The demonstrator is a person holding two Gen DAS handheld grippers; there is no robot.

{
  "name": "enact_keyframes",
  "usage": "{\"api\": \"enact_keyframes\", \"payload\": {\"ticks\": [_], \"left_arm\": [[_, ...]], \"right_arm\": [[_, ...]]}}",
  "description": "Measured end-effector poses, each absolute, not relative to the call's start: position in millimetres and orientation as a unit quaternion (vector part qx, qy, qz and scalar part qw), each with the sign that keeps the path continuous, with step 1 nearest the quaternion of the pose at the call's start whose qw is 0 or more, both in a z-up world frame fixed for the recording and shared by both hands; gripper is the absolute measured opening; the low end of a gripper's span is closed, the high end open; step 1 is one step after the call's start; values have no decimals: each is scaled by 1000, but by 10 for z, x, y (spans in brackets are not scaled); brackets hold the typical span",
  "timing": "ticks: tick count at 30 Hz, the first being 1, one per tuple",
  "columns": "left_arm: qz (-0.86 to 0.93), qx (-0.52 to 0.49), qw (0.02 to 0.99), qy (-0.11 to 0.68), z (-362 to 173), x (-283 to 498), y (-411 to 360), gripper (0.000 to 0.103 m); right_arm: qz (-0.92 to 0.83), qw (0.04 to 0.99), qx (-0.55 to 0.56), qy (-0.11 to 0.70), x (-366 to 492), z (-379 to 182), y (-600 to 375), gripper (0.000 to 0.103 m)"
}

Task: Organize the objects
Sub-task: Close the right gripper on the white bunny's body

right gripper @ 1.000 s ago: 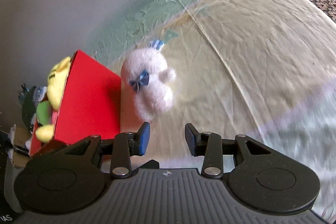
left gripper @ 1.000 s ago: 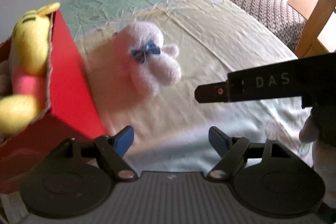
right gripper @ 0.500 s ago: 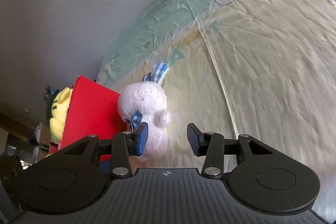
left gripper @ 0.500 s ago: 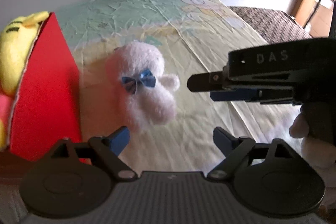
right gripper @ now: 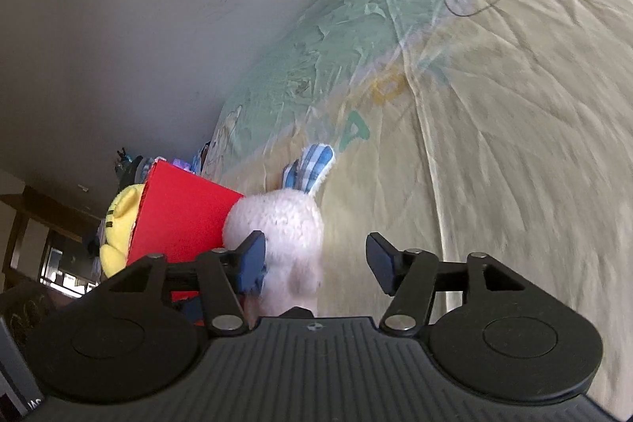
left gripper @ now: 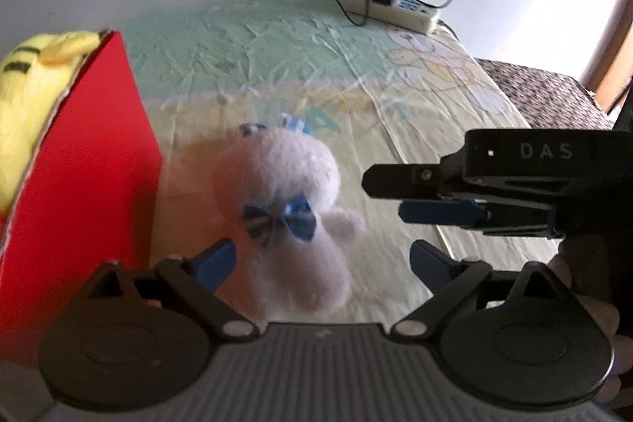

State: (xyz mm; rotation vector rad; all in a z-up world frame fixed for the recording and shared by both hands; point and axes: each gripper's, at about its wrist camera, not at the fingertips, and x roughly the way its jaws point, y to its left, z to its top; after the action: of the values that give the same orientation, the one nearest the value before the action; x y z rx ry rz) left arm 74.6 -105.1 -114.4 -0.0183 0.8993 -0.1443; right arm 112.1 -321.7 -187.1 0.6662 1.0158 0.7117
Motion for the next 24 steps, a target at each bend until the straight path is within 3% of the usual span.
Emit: {"api": "enact_keyframes", "payload": {"ticks": [21,24], "left_arm": [[-57,-62,881,466,-1434,1219,-837,96],[-58,-62,880,467,-1435,1241,-833,96]], "right_arm": [[395,706,323,491,1461,-2074,-2866,63],[397,704,323,492,1474,-2083,-2878,60]]}}
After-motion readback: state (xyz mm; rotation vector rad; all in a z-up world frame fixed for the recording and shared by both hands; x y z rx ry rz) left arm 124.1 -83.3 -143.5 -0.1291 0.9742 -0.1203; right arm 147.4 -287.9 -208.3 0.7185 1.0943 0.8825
